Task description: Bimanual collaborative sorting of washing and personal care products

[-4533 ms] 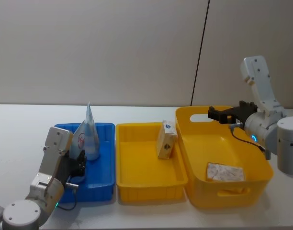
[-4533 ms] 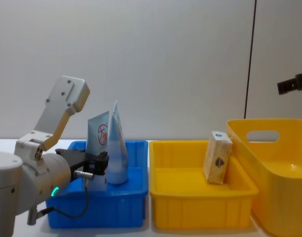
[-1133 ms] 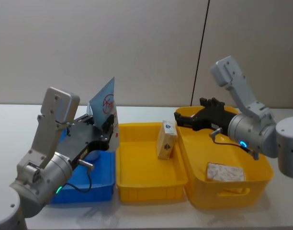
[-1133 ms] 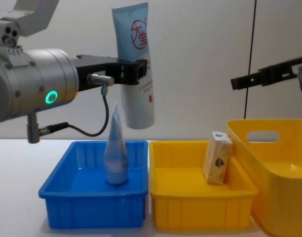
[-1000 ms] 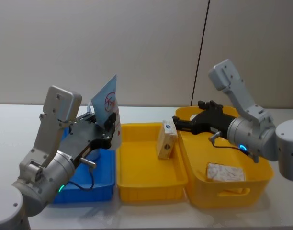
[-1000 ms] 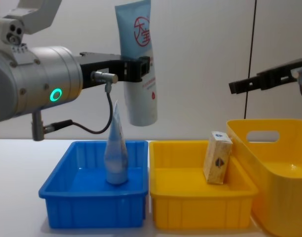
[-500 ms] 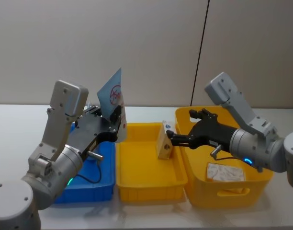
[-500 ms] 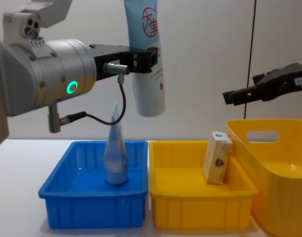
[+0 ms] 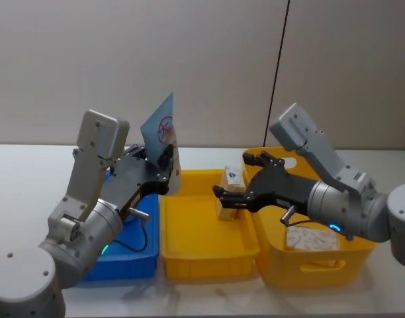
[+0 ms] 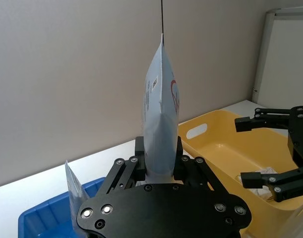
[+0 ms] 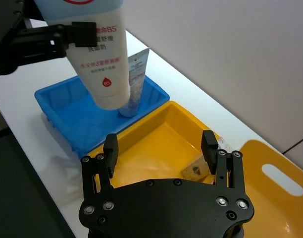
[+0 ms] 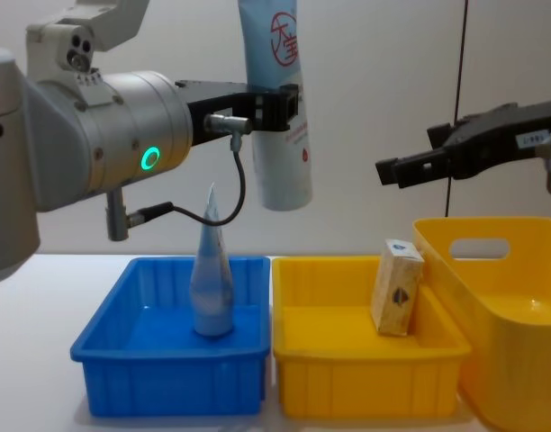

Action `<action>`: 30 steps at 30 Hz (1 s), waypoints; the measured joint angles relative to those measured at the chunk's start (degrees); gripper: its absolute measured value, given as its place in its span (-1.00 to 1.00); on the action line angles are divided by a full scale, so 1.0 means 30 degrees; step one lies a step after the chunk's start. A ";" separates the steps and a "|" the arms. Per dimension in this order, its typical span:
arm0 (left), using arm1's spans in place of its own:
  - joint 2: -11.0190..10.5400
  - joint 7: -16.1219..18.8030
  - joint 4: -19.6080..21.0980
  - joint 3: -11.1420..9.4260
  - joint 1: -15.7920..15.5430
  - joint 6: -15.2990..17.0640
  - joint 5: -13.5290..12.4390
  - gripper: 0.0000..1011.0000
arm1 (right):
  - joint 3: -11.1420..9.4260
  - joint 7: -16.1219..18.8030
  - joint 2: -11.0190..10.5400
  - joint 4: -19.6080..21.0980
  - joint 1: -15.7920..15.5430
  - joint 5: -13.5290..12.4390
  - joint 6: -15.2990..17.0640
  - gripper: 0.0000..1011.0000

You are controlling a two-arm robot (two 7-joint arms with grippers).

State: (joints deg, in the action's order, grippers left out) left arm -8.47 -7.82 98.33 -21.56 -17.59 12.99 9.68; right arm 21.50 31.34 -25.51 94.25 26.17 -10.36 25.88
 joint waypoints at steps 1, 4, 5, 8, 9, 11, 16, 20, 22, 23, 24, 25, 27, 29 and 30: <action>0.0014 -0.0010 0.0000 -0.0005 0.0000 -0.0001 -0.0011 -0.48 | 0.0041 0.0000 0.0007 0.0006 0.0008 -0.0001 -0.0024 0.98; 0.0063 -0.0074 0.0000 -0.0010 0.0012 -0.0005 -0.0037 -0.48 | 0.0189 -0.0010 0.0039 0.0009 0.0060 0.0013 -0.0100 0.99; 0.0084 -0.0126 0.0008 -0.0013 0.0025 -0.0012 -0.0043 -0.48 | 0.0229 -0.0017 0.0050 0.0008 0.0076 0.0020 -0.0113 0.99; 0.0116 -0.0246 0.0049 -0.0015 0.0054 -0.0037 -0.0046 -0.48 | 0.0403 -0.0082 0.0121 -0.0031 0.0151 0.0093 -0.0174 0.99; 0.0121 -0.0298 0.0058 -0.0018 0.0061 -0.0044 -0.0045 -0.48 | 0.0449 -0.0114 0.0144 -0.0050 0.0172 0.0121 -0.0183 0.99; 0.0132 -0.0409 0.0075 -0.0023 0.0077 -0.0064 -0.0042 -0.48 | 0.0616 -0.0195 0.0219 -0.0110 0.0240 0.0195 -0.0190 0.98; 0.0167 -0.0655 0.0137 -0.0047 0.0121 -0.0125 -0.0029 -0.48 | 0.1030 -0.0358 0.0418 -0.0316 0.0465 0.0368 -0.0191 0.98; 0.0188 -0.0845 0.0174 -0.0066 0.0149 -0.0152 -0.0018 -0.48 | 0.1305 -0.0420 0.0562 -0.0482 0.0641 0.0469 -0.0175 0.98; 0.0205 -0.0939 0.0198 -0.0070 0.0170 -0.0163 -0.0015 -0.48 | 0.1500 -0.0440 0.0644 -0.0590 0.0764 0.0533 -0.0140 0.98; 0.0210 -0.0979 0.0200 -0.0070 0.0177 -0.0165 -0.0014 -0.48 | 0.1555 -0.0443 0.0672 -0.0619 0.0805 0.0544 -0.0124 0.98; 0.0221 -0.1037 0.0203 -0.0071 0.0191 -0.0167 -0.0014 -0.48 | 0.1617 -0.0443 0.0698 -0.0648 0.0859 0.0560 -0.0109 0.98; 0.0225 -0.1064 0.0205 -0.0071 0.0194 -0.0169 -0.0014 -0.48 | 0.1724 -0.0444 0.0750 -0.0709 0.0924 0.0588 -0.0090 0.98; 0.0237 -0.1145 0.0209 -0.0065 0.0214 -0.0175 -0.0013 -0.48 | 0.1835 -0.0448 0.0815 -0.0775 0.1021 0.0620 -0.0071 0.99; 0.0246 -0.1182 0.0208 -0.0058 0.0228 -0.0177 -0.0013 -0.48 | 0.1981 -0.0460 0.0922 -0.0865 0.1144 0.0657 -0.0060 0.98; 0.0256 -0.1238 0.0208 -0.0050 0.0242 -0.0180 -0.0014 -0.48 | 0.2026 -0.0463 0.0953 -0.0891 0.1176 0.0661 -0.0060 0.99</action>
State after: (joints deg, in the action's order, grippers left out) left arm -7.70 -11.54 98.95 -21.71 -16.87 12.45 9.64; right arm 27.57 29.95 -22.65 91.58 29.70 -8.38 25.70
